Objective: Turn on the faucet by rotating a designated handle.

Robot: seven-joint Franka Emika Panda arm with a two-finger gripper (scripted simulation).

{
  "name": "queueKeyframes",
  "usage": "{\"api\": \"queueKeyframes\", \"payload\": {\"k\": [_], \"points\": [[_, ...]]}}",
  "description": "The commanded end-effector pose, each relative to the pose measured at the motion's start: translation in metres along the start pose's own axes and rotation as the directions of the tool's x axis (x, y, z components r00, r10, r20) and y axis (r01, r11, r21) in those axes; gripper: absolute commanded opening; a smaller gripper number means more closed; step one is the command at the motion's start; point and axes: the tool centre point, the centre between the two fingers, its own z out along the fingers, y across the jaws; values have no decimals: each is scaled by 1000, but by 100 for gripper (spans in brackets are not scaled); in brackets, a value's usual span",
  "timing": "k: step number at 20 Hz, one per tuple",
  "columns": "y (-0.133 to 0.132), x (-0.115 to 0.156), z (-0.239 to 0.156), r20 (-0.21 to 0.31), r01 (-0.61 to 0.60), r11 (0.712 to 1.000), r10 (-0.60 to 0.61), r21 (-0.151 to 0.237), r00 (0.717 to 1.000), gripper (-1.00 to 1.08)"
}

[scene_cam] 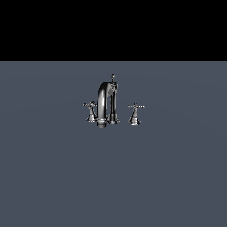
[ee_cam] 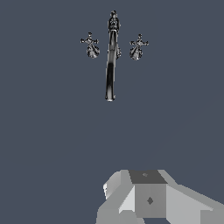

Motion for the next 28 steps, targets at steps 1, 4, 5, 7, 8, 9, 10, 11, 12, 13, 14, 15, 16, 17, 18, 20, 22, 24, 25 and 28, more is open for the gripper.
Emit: {"api": "queueKeyframes", "payload": {"k": [1,4,5,7,8,9,10,11,12,13,14,15,16,17,18,20,22,24,25,28], "points": [[1,0,13,38,-6,1000,6,8,999,-35],[-3,12,45,80,4,1000,-3,-11,997,-8],[-15,2,45,97,14,1000,-12,-20,995,-4],[-15,14,82,139,-40,999,42,-17,989,2],[-13,17,94,152,-58,998,60,-16,986,2],[-3,21,106,178,-99,995,101,-19,979,5],[-20,28,119,178,-83,997,82,-1,981,9],[-28,27,139,208,-59,998,54,18,977,15],[0,33,153,225,-143,990,137,9,965,25],[-6,41,162,220,-130,992,124,9,968,24],[-22,49,170,222,-123,992,118,9,968,33],[-34,49,186,240,-104,994,97,16,966,37],[-52,67,181,209,-124,991,111,49,972,36],[-71,77,186,197,-95,995,84,44,977,10],[-60,88,196,196,-146,988,133,52,972,-5],[-76,103,215,177,-153,987,144,37,974,-64],[-67,133,225,137,-173,985,170,9,976,-77],[-78,149,246,117,-169,986,168,1,979,-74],[-99,166,243,81,-128,992,127,10,989,-89],[-82,202,272,33,-93,996,93,3,995,-68]]}}
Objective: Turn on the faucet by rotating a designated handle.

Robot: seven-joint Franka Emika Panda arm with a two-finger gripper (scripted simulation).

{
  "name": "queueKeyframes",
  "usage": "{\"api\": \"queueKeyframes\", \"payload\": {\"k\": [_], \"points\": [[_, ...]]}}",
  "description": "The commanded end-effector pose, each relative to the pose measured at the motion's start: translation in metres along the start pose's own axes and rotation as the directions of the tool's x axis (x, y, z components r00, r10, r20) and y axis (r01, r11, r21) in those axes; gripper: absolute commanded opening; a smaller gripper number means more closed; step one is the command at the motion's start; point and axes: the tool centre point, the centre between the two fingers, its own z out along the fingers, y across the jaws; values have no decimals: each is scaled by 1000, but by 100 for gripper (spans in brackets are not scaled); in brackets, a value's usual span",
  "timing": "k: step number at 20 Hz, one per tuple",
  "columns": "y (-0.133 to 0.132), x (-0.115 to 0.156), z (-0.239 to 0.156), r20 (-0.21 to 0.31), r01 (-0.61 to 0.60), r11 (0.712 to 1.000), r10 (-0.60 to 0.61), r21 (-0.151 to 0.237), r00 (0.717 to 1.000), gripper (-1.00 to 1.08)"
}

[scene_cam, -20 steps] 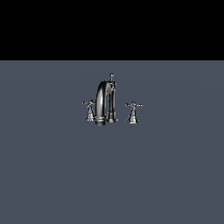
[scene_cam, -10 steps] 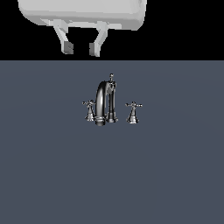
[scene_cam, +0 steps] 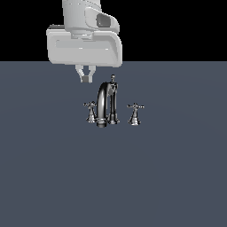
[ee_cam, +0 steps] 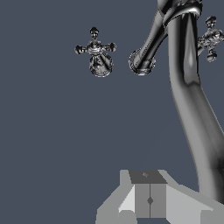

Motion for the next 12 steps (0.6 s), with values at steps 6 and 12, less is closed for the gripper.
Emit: {"api": "queueKeyframes", "payload": {"k": [6,12], "points": [[-44,85,57,-143,308,948,-317,-78,938,-80],[-121,96,133,-181,503,852,-523,-147,833,-25]]}}
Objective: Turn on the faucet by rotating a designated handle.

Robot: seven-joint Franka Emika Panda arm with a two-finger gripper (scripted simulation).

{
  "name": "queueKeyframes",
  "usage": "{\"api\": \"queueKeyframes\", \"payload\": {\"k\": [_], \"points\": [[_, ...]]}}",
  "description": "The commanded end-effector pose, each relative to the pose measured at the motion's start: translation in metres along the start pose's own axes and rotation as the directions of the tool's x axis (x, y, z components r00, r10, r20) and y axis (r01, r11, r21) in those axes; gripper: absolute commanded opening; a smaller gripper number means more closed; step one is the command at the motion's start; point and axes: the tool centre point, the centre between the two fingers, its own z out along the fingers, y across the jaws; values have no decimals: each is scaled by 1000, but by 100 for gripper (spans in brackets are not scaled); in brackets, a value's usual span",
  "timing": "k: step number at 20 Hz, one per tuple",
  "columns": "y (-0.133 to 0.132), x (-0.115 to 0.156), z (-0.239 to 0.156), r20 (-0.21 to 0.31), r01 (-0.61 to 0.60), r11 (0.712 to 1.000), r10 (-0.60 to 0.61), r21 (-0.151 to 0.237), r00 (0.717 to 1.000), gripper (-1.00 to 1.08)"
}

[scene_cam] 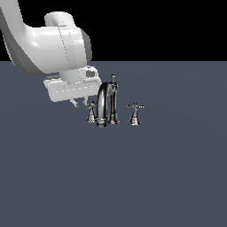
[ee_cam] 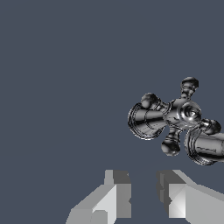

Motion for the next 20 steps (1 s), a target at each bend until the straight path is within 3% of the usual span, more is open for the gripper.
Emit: {"api": "queueKeyframes", "payload": {"k": [1,2,3,4,5,6,7,8,9,10,11,12,13,14,15,16,17,18,20], "points": [[-41,9,32,-23,54,998,-53,34,998,73],[-1,16,42,-12,139,990,-139,-16,990,43],[-15,14,44,-9,162,986,-162,-29,987,43],[11,37,76,-30,68,996,-69,-57,997,-45],[69,24,58,-54,-27,996,23,-83,998,-45],[83,-25,23,37,-50,993,55,-108,998,8],[104,-39,74,119,-69,989,85,-133,989,8],[83,-26,56,109,-167,979,180,-117,978,52],[124,-42,54,103,-239,965,249,-105,963,52],[135,-54,57,135,-170,972,193,-163,972,-65],[141,-52,65,147,-188,964,217,-188,965,68],[153,-23,62,109,-218,953,244,-209,964,6],[154,-13,69,95,-224,947,251,-229,963,82],[128,21,87,20,-286,941,294,-184,956,92],[141,15,66,-15,-313,936,315,-161,949,92],[95,31,68,-34,-223,962,220,-159,975,86],[66,36,62,-43,-182,971,177,-158,983,86],[104,46,63,-40,-84,983,78,-162,996,85],[22,48,68,-46,96,979,-106,-182,993,86]]}}
